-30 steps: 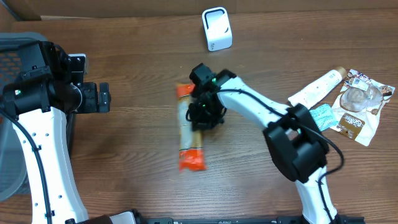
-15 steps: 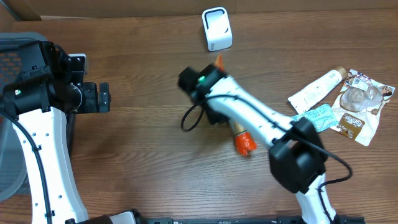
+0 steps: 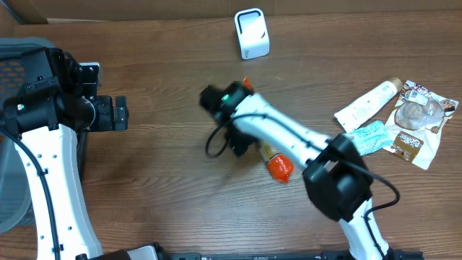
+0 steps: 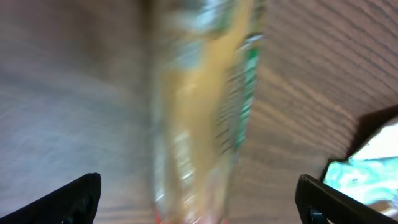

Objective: Scan the item barcode

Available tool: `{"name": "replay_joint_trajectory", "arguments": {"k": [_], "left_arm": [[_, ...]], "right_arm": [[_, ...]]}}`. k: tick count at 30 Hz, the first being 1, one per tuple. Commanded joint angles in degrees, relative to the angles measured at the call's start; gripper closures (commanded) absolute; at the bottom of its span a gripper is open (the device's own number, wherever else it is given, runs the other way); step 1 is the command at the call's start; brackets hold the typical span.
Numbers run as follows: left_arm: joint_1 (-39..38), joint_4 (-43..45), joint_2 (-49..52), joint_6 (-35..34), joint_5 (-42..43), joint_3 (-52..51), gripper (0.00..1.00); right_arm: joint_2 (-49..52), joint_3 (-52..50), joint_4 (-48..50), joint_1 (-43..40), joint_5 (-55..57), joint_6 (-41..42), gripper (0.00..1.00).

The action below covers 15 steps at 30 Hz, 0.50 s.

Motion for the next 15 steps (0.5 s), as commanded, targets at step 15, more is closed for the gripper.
{"name": "replay_joint_trajectory", "arguments": {"k": [15], "left_arm": [[-0.1,0.0,-0.7,1.5,0.9,0.2,0.0]], "right_arm": [[0.1,-11.5,8.7,-16.0,-31.1,-14.9,0.0]]}}
